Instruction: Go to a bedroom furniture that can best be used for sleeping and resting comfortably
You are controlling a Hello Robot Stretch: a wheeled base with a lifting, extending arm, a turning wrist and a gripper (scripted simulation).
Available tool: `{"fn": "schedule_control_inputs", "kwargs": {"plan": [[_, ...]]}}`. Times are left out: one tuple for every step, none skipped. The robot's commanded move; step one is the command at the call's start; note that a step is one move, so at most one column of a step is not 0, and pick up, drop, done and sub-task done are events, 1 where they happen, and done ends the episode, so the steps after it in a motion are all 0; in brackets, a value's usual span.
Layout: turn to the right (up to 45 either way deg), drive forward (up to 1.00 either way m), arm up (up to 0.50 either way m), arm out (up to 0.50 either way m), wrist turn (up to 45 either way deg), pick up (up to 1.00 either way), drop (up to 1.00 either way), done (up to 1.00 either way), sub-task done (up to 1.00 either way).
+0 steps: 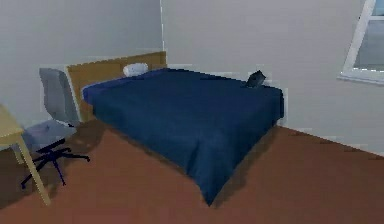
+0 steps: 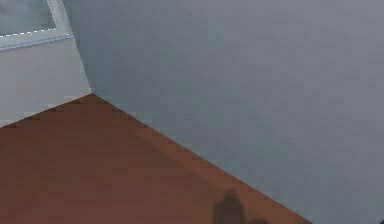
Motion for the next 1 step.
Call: {"fn": "schedule_control_inputs", "kwargs": {"plan": [[6.0,0.0,0.0,0.0,0.0,0.0,0.0,0.0,0.0]]}}
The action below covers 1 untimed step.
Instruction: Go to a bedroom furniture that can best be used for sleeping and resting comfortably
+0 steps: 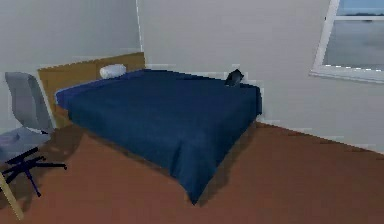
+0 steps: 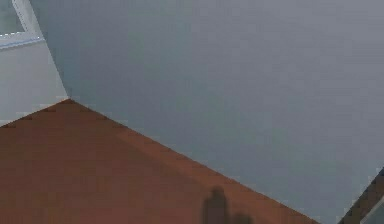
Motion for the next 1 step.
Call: {"fn": "schedule_control_inputs", "kwargs": {"plan": [[0.0,0.5,0.0,0.0,0.0,0.0,0.0,0.0,0.0]]}}
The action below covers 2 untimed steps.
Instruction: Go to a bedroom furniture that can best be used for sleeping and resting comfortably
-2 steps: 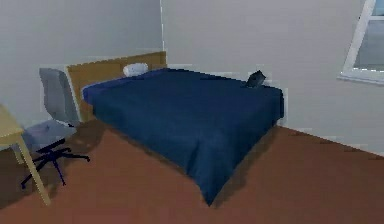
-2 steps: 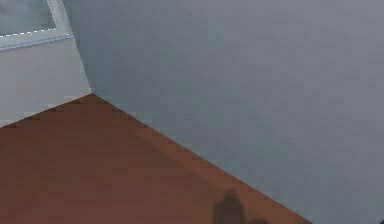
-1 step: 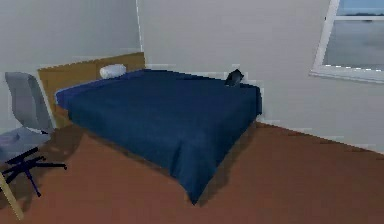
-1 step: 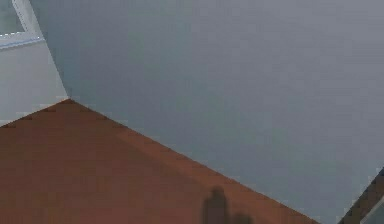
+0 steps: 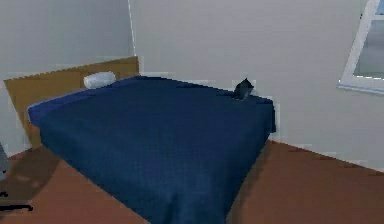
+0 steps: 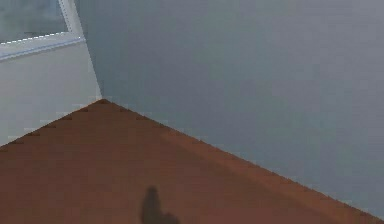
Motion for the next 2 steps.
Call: {"fn": "schedule_control_inputs", "kwargs": {"plan": [[-12.0,0.0,0.0,0.0,0.0,0.0,0.0,0.0,0.0],[0.0,0.0,0.0,0.0,0.0,0.0,0.0,1.0,0.0]]}}
